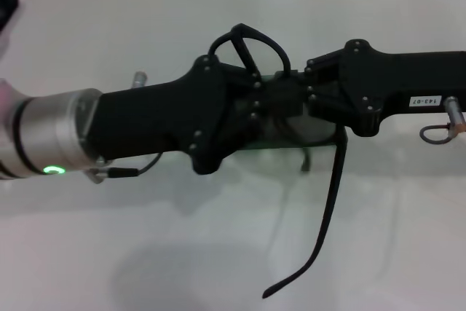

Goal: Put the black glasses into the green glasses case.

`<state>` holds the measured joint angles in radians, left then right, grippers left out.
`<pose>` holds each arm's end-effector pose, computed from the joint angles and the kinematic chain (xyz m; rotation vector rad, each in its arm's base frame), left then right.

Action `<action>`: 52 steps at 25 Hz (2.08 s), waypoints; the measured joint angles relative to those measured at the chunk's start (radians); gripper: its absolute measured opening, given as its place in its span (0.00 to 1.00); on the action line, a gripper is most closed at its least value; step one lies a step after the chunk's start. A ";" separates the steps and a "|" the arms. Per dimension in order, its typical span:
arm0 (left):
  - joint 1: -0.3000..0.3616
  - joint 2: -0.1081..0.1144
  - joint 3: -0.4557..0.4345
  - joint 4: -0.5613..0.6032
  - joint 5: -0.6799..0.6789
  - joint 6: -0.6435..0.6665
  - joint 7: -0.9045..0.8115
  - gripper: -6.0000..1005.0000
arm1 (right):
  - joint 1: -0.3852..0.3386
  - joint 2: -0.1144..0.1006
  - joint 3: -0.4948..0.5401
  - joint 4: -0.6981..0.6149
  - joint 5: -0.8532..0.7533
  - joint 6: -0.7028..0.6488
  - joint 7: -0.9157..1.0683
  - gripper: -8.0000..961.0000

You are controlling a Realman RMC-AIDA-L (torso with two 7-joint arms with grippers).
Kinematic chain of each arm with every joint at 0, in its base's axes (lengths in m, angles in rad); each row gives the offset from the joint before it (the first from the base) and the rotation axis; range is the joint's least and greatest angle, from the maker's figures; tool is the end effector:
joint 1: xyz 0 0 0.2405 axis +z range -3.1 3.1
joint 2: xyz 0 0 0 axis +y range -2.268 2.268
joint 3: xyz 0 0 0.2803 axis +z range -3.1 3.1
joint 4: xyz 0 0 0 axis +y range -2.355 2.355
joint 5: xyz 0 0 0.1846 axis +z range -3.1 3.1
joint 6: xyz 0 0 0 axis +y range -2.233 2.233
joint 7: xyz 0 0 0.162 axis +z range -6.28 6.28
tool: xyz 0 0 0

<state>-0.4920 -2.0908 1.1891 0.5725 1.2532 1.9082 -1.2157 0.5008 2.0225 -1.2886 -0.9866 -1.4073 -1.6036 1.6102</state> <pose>-0.1637 0.2661 -0.0217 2.6252 0.1733 1.5490 0.1436 0.3090 -0.0124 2.9184 -0.2621 -1.0570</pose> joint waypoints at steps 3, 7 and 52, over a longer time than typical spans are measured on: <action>-0.027 0.000 0.000 -0.046 0.000 -0.008 0.029 0.04 | 0.015 -0.001 0.003 0.028 0.016 -0.020 -0.009 0.11; -0.031 0.000 0.000 -0.055 -0.001 -0.010 0.043 0.04 | 0.023 -0.002 0.003 0.044 0.021 -0.024 -0.010 0.11; 0.016 -0.006 0.302 -0.211 -0.458 0.048 0.268 0.04 | 0.152 0.005 -0.112 0.351 0.343 0.000 -0.402 0.12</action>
<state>-0.4760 -2.0965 1.4912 0.3617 0.7957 1.9558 -0.9475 0.6533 2.0279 -1.4003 -0.6355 -1.0641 -1.6034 1.2086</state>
